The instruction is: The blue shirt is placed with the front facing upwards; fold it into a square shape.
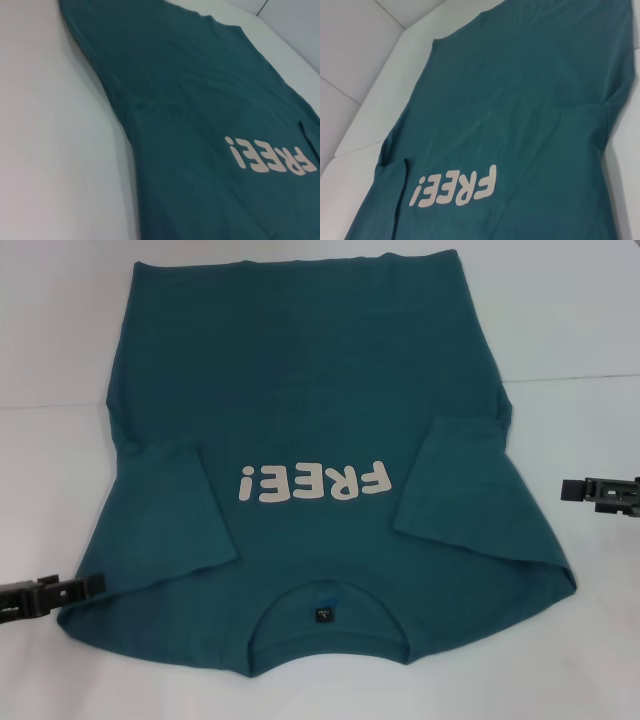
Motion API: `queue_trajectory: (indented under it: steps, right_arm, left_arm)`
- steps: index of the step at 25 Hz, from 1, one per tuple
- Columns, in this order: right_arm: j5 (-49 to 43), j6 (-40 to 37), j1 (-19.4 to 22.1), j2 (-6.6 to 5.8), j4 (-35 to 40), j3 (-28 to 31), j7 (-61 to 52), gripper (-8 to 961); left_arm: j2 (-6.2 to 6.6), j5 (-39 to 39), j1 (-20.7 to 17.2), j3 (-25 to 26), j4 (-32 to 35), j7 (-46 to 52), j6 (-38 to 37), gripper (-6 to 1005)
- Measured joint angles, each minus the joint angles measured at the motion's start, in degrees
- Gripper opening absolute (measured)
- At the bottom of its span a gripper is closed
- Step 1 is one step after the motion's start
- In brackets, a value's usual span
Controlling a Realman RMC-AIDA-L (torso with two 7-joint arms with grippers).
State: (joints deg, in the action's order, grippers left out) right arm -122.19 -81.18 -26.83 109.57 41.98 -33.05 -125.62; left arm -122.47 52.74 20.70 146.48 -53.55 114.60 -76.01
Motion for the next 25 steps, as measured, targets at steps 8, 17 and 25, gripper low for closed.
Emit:
queue_trajectory:
  steps: [8, 17, 25]
  right_arm:
    - [0.02, 0.02, -0.35, -0.27, -0.18, -0.09, 0.03, 946]
    - [0.02, 0.10, -0.93, -0.16, -0.25, -0.19, 0.13, 946]
    - [-1.40, 1.08, -1.49, 0.06, -0.32, -0.33, 0.12, 946]
  left_arm:
    - [0.77, -3.66, 0.95, 0.80, 1.88, 3.80, 1.04, 824]
    - [0.65, -3.94, 1.26, 0.13, 1.98, 3.40, 3.04, 825]
    - [0.69, -4.05, 1.37, -1.65, 2.78, 3.06, 3.44, 825]
